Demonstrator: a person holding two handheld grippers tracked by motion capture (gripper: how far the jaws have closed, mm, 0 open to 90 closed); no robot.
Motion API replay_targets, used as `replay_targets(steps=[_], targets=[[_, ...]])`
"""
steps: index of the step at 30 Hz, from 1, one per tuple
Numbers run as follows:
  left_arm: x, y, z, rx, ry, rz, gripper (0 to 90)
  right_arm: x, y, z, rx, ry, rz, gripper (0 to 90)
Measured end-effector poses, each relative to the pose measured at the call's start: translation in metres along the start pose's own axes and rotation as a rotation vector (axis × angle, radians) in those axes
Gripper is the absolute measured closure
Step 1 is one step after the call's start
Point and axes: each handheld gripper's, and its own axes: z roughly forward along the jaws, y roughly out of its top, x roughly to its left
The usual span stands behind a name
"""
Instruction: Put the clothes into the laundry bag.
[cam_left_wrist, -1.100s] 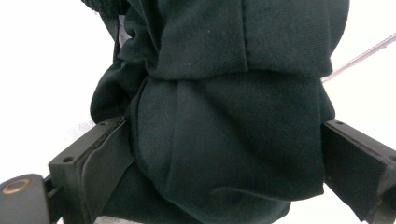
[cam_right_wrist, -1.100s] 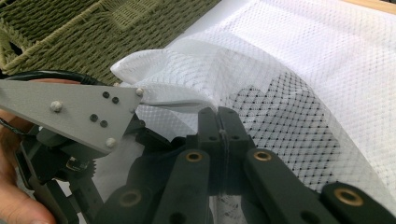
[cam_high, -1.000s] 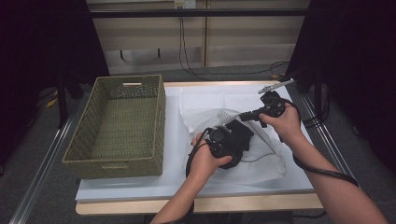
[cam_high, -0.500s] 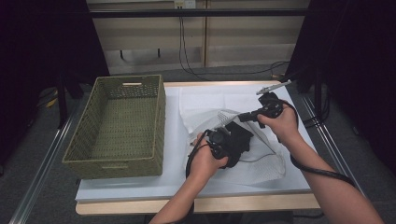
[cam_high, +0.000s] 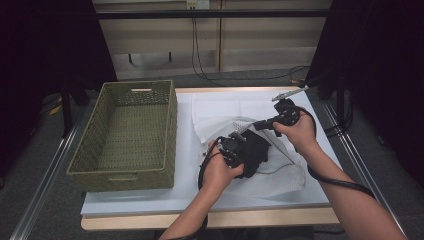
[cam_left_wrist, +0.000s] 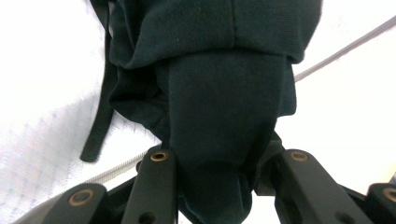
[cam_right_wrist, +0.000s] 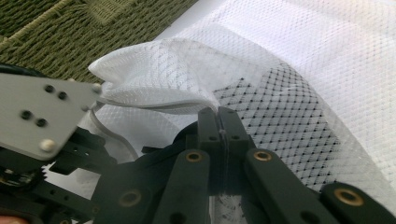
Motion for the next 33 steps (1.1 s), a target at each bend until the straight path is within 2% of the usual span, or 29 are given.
replay_targets(steps=[7, 13, 15, 16, 17, 18, 20, 22, 27, 31, 33], targets=[[-0.001, 0.004, -0.008, -0.068, -0.013, -0.010, 71.7, 0.001, 0.001, -0.001, -0.001, 0.005, -0.010, 89.9], [-0.002, 0.006, -0.007, -0.097, -0.019, -0.029, 74.3, 0.002, 0.001, -0.003, -0.002, 0.012, -0.010, 89.8], [-0.001, 0.006, -0.006, -0.080, -0.020, -0.020, 74.2, 0.002, 0.001, -0.004, -0.002, 0.012, -0.011, 89.8], [-0.002, 0.006, -0.004, -0.096, -0.016, -0.037, 74.1, 0.002, 0.001, -0.004, -0.001, 0.012, -0.012, 89.8], [-0.001, 0.006, -0.004, -0.076, -0.007, -0.014, 73.7, 0.002, 0.001, -0.004, -0.001, 0.011, -0.011, 89.8], [-0.001, 0.006, -0.003, -0.069, -0.009, -0.020, 72.8, 0.002, 0.001, -0.004, 0.000, 0.012, -0.013, 89.8], [0.000, 0.006, -0.001, -0.042, -0.020, -0.033, 67.6, 0.003, 0.000, -0.004, 0.004, 0.014, -0.011, 89.8], [0.001, 0.005, 0.001, -0.024, -0.010, -0.030, 59.8, 0.003, 0.000, -0.004, 0.005, 0.018, -0.015, 89.8], [0.000, 0.003, 0.007, -0.055, 0.030, 0.009, 33.3, 0.003, 0.000, -0.003, 0.005, 0.021, -0.018, 89.8], [0.001, 0.001, 0.014, -0.042, 0.042, 0.021, 27.4, 0.003, -0.001, -0.003, 0.003, 0.021, -0.018, 89.8], [0.001, 0.001, 0.018, -0.039, 0.044, 0.013, 29.2, 0.004, -0.001, -0.003, 0.007, 0.016, -0.018, 89.8]])
